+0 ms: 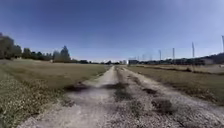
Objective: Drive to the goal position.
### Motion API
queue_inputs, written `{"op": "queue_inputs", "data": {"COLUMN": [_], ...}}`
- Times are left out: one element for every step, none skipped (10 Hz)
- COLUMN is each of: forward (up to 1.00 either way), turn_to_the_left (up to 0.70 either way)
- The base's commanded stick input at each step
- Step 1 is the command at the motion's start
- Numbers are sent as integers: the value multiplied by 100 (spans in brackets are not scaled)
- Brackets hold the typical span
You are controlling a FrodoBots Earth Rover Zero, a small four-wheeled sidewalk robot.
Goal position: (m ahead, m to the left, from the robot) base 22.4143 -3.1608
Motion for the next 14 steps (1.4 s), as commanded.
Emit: {"op": "queue_inputs", "data": {"forward": [70, 70, 70, 70, 70, 70, 70, 70, 70, 70, 70, 70, 70, 70], "turn_to_the_left": [0, 0, 0, 0, 0, 0, 0, 0, 0, 0, 0, 0, 0, 0]}}
